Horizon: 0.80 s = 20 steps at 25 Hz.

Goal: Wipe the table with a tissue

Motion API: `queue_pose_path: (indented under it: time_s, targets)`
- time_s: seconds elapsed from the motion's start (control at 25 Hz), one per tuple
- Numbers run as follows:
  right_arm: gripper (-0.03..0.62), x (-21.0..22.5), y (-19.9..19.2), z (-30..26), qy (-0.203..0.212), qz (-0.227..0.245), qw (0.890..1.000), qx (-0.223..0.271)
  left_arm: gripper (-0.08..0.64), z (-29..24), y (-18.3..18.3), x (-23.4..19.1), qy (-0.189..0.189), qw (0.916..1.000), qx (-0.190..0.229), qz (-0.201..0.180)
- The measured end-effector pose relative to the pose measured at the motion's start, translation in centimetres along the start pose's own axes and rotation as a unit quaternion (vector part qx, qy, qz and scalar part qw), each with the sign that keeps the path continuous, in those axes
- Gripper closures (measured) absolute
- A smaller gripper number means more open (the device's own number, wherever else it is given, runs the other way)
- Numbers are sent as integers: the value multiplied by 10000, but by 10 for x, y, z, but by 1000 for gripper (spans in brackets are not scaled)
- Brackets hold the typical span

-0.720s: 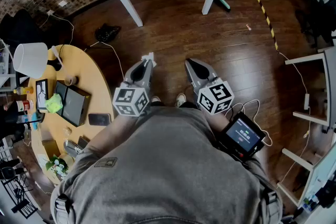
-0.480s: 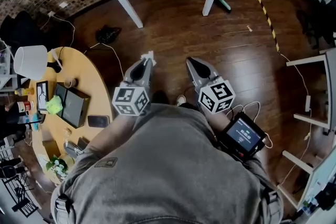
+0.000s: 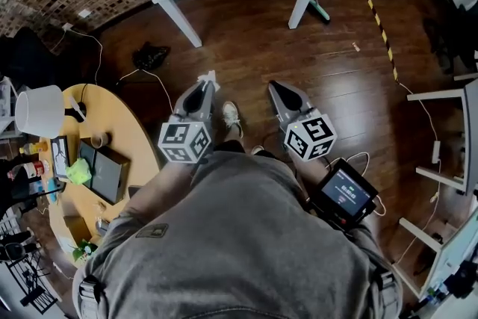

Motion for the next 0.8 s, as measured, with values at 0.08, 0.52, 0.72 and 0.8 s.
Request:
queue_pose_path:
  time_s: [0.08, 0.52, 0.72, 0.8]
  targets:
    - [580, 6, 7, -20, -50, 5, 10000, -16, 528, -17, 10, -14, -56, 10000, 14, 3]
    - [580, 28, 49, -108, -370, 90, 9993, 61, 528, -91, 57, -75, -427, 9991, -7, 8]
    - [580, 39, 58, -134, -498, 67, 9987, 23, 528, -114, 65, -96, -475, 9988, -57, 72]
    - [580, 45, 63, -142, -523, 69, 9986, 19, 528, -124, 69, -100, -478, 9988, -77, 99]
Point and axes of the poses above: the fingertips, and each gripper's own axes: z backward along the fingers, x to its right, y out of its top, the point moved 2 cm from there along z, backward along the fingers, and after that the axes turned 2 degrees about -y, right-handed, at the moved point
